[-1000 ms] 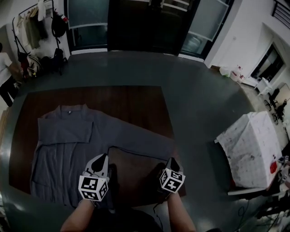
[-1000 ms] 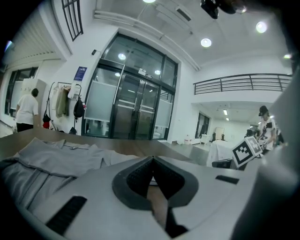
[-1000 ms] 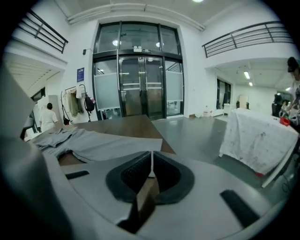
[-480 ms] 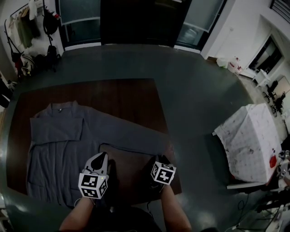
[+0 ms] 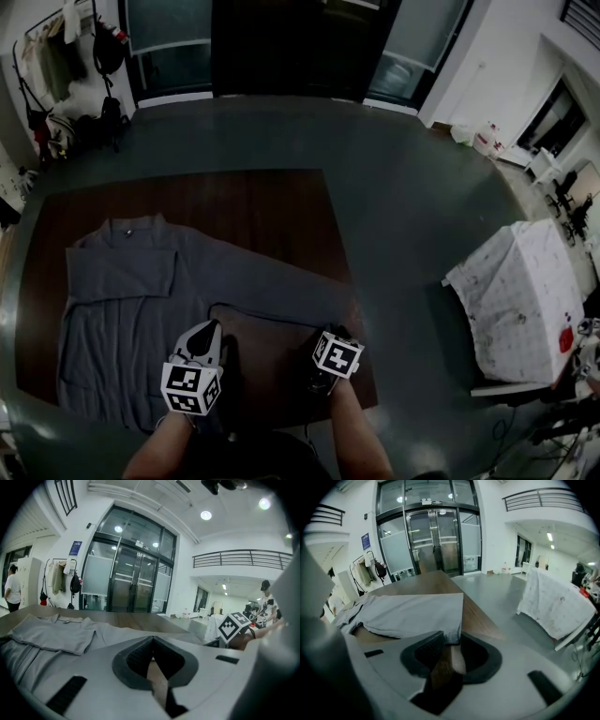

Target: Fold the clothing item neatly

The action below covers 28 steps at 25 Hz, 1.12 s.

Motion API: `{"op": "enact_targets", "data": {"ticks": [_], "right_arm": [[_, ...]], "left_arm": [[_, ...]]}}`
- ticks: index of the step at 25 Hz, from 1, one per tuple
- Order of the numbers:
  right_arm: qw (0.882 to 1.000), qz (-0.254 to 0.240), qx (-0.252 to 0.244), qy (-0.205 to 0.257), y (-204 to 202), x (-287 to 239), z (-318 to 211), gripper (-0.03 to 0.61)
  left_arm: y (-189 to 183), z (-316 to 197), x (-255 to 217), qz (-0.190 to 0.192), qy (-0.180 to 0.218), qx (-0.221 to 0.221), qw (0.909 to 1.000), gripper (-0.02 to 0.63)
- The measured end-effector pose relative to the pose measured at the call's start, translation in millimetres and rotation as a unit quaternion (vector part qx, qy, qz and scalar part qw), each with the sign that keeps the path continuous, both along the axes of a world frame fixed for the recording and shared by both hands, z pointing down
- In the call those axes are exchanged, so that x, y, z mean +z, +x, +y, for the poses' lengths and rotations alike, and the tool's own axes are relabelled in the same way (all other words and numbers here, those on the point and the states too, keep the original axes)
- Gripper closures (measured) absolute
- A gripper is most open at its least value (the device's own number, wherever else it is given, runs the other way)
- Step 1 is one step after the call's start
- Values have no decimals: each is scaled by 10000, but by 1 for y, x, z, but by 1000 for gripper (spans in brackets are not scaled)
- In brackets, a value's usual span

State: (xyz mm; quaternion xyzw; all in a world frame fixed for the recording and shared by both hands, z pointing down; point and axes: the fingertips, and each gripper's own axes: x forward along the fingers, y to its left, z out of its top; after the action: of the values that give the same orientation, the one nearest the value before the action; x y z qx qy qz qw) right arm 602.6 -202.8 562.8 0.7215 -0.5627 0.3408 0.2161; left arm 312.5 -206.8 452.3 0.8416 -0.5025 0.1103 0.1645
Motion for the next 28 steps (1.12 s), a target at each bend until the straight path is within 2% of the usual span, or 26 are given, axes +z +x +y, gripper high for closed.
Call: {"op": "enact_targets", "data": {"ticks": [4,9,18,23,25,28], "right_arm": [[10000,61,-18,5,-1,0,-3,492],[9999,-36,-126,99,-8,3,-6,548],[9982,-157,171,558,-9,-18,-12,551],[9968,197,-50,779,-20,-44,-28,551],[9949,395,-205,900,-32,-58,-37,551],[9916,619,-432,1046,-61,-77,-50,551]], "left_arm": [[-2,1,2,5,-22,-29,10000,606],[-4,5,7,-31,-61,-16,10000,606],[-32,7,-6,-189,51,-274,9994,606],[-56,1,-16,-301,231,-374,9986,606],[-68,-4,-21,-342,344,-373,9981,606],[-90,-10,-28,-212,376,-380,9983,606]]}}
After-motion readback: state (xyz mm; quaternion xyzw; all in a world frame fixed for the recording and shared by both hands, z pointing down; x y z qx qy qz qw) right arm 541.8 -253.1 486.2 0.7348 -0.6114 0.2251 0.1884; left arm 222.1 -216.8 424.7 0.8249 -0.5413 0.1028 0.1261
